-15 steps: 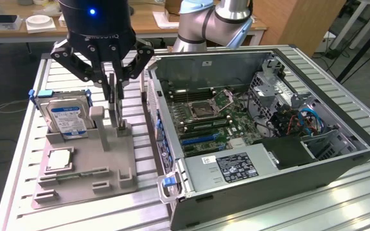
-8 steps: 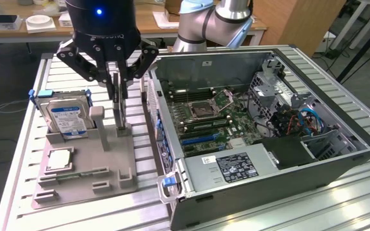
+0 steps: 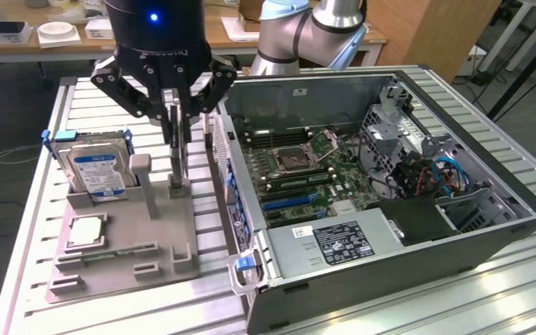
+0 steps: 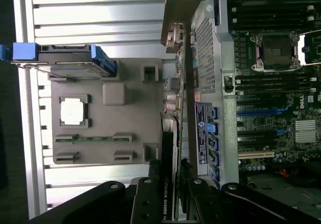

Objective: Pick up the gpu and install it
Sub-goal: 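Pick up the gpu and move the gpu toward the slot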

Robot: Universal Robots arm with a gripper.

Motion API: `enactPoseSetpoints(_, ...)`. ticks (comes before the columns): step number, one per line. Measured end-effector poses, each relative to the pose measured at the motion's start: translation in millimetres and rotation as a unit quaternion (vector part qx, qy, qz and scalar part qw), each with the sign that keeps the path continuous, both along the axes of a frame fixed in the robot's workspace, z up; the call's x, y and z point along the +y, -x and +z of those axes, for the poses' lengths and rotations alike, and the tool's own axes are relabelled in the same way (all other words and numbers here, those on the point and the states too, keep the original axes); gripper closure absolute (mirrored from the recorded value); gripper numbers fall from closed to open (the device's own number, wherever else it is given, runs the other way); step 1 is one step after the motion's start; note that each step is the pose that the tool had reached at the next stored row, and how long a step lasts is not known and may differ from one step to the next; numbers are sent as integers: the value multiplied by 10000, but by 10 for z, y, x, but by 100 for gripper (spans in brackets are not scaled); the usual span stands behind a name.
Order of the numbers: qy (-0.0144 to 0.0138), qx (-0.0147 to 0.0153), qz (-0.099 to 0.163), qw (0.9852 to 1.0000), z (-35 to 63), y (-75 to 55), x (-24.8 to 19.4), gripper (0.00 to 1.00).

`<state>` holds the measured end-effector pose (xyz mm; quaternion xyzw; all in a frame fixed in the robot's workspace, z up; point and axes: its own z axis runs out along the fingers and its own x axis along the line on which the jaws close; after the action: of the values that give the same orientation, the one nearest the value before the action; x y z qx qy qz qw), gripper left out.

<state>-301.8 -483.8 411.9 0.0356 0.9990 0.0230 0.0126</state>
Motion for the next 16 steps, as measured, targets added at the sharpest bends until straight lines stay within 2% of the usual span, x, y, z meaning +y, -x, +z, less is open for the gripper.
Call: enactPoseSetpoints(16,0,0,0,10000,0,-160,0,74)
